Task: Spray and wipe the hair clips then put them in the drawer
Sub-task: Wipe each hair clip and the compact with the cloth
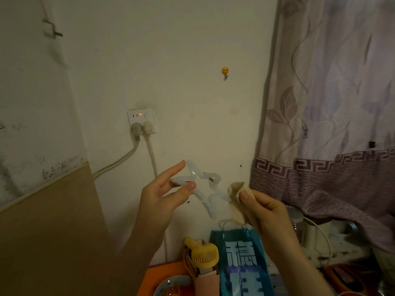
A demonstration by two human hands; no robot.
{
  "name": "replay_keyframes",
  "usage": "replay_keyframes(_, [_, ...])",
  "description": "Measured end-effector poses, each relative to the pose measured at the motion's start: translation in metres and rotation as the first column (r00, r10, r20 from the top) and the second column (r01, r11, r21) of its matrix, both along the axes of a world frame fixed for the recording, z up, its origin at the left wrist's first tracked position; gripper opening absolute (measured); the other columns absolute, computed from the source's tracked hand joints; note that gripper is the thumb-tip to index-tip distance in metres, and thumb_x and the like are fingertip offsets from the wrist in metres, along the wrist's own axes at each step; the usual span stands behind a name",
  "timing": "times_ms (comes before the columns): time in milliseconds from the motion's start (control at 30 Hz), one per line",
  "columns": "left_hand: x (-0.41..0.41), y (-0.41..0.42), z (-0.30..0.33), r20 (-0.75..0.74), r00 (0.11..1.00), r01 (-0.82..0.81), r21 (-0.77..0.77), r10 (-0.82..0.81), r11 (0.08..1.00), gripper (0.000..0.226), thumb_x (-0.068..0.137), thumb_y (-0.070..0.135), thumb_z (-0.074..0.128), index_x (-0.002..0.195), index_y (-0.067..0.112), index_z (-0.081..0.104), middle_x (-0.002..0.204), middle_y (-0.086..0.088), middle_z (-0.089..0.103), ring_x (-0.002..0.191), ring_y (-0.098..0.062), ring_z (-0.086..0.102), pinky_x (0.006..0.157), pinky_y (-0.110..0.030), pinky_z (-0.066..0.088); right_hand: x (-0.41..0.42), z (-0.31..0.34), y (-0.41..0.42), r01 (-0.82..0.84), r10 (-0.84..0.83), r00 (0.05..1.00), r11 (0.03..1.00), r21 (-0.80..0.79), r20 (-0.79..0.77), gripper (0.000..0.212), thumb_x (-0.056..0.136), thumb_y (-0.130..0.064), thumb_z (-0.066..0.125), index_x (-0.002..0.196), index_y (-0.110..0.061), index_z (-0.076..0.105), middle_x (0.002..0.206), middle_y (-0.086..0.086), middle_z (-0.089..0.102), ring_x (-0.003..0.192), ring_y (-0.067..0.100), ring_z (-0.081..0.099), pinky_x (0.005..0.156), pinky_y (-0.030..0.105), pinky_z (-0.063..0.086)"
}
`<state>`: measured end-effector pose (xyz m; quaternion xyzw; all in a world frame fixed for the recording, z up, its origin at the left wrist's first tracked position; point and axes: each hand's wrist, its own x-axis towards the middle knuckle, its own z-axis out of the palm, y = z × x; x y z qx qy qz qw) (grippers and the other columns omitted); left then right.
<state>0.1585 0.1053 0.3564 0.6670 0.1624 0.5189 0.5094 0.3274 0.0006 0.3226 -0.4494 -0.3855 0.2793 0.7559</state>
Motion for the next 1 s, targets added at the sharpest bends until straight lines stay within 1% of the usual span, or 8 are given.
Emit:
replay_keyframes(100, [-0.001, 0.002, 0.000, -0.030, 1.000, -0.005, 0.029, 0.006, 1.000, 0.051, 0.062, 0.030, 0.074, 0.113, 0.035, 0.065, 0.099, 0.002, 0.074, 0.096, -0.014, 0.069, 0.071, -0.018, 0.054, 0.002, 0.007, -0.004, 0.027, -0.029, 0.998, 0.998, 0.051, 0.047, 0.026, 0.070, -0.034, 0.066, 0.092, -0.026, 0.078, 0.097, 0.002, 0.075, 0.085, 0.014, 0.070, 0.067, 0.028, 0.057])
replay_keyframes(300, [0.004, -0.002, -0.003, -0.071, 0.997, 0.014, 0.069, -0.009, 0.998, 0.048, 0.065, 0.021, 0.074, 0.112, 0.032, 0.067, 0.105, 0.006, 0.073, 0.100, -0.004, 0.066, 0.076, -0.018, 0.054, -0.013, 0.023, -0.002, 0.041, -0.084, 0.966, 0.984, 0.173, 0.245, 0.045, 0.065, -0.034, 0.070, 0.105, -0.012, 0.072, 0.091, 0.002, 0.076, 0.080, 0.009, 0.070, 0.065, 0.018, 0.053])
replay_keyframes(433, [0.006, -0.005, -0.005, -0.086, 0.996, 0.019, 0.080, -0.012, 0.997, 0.047, 0.064, 0.022, 0.075, 0.109, 0.034, 0.068, 0.102, 0.012, 0.073, 0.102, -0.010, 0.066, 0.076, -0.019, 0.054, -0.019, 0.023, 0.005, 0.120, -0.177, 0.925, 0.976, 0.183, 0.335, 0.027, 0.074, -0.011, 0.074, 0.101, -0.017, 0.073, 0.091, -0.003, 0.076, 0.086, 0.012, 0.071, 0.073, 0.022, 0.056])
replay_keyframes(533, [0.006, -0.006, -0.005, -0.090, 0.996, 0.006, 0.089, 0.002, 0.996, 0.047, 0.064, 0.022, 0.075, 0.109, 0.034, 0.067, 0.101, 0.014, 0.072, 0.103, -0.010, 0.066, 0.077, -0.020, 0.055, -0.019, 0.019, 0.007, 0.186, -0.259, 0.888, 0.958, 0.219, 0.381, 0.026, 0.078, -0.004, 0.073, 0.098, -0.020, 0.074, 0.089, -0.006, 0.076, 0.083, 0.010, 0.072, 0.072, 0.023, 0.057])
replay_keyframes(667, [0.006, -0.004, -0.006, -0.075, 0.997, -0.005, 0.084, 0.011, 0.996, 0.048, 0.065, 0.019, 0.075, 0.111, 0.030, 0.067, 0.101, 0.013, 0.073, 0.100, -0.007, 0.067, 0.075, -0.018, 0.055, -0.020, 0.015, 0.006, 0.179, -0.261, 0.889, 0.954, 0.239, 0.375, 0.025, 0.076, -0.008, 0.074, 0.099, -0.018, 0.074, 0.089, -0.008, 0.075, 0.081, 0.008, 0.071, 0.068, 0.017, 0.054])
replay_keyframes(767, [0.004, -0.003, -0.006, -0.068, 0.997, -0.017, 0.085, 0.022, 0.996, 0.045, 0.070, 0.013, 0.074, 0.111, 0.029, 0.067, 0.099, 0.009, 0.073, 0.097, -0.006, 0.068, 0.073, -0.017, 0.054, -0.021, 0.009, 0.003, 0.176, -0.246, 0.907, 0.959, 0.222, 0.342, 0.027, 0.072, -0.019, 0.073, 0.099, -0.018, 0.074, 0.088, -0.006, 0.076, 0.081, 0.010, 0.071, 0.069, 0.020, 0.056])
replay_keyframes(900, [0.000, 0.001, -0.005, -0.046, 0.998, -0.034, 0.040, 0.036, 0.999, 0.042, 0.067, 0.023, 0.073, 0.107, 0.035, 0.068, 0.095, 0.002, 0.075, 0.095, -0.017, 0.070, 0.073, -0.021, 0.056, -0.016, 0.001, 0.000, 0.196, -0.245, 0.909, 0.965, 0.173, 0.338, 0.022, 0.071, -0.019, 0.072, 0.092, -0.022, 0.075, 0.079, -0.008, 0.075, 0.071, 0.005, 0.069, 0.063, 0.017, 0.054])
replay_keyframes(1000, [-0.005, 0.003, -0.001, -0.077, 0.997, -0.024, 0.041, 0.027, 0.999, 0.048, 0.066, 0.026, 0.073, 0.113, 0.035, 0.064, 0.093, -0.001, 0.075, 0.093, -0.020, 0.070, 0.072, -0.022, 0.056, -0.010, 0.000, -0.005, 0.160, -0.197, 0.942, 0.975, 0.152, 0.273, 0.024, 0.067, -0.027, 0.069, 0.090, -0.024, 0.076, 0.083, -0.004, 0.075, 0.077, 0.010, 0.070, 0.061, 0.023, 0.056])
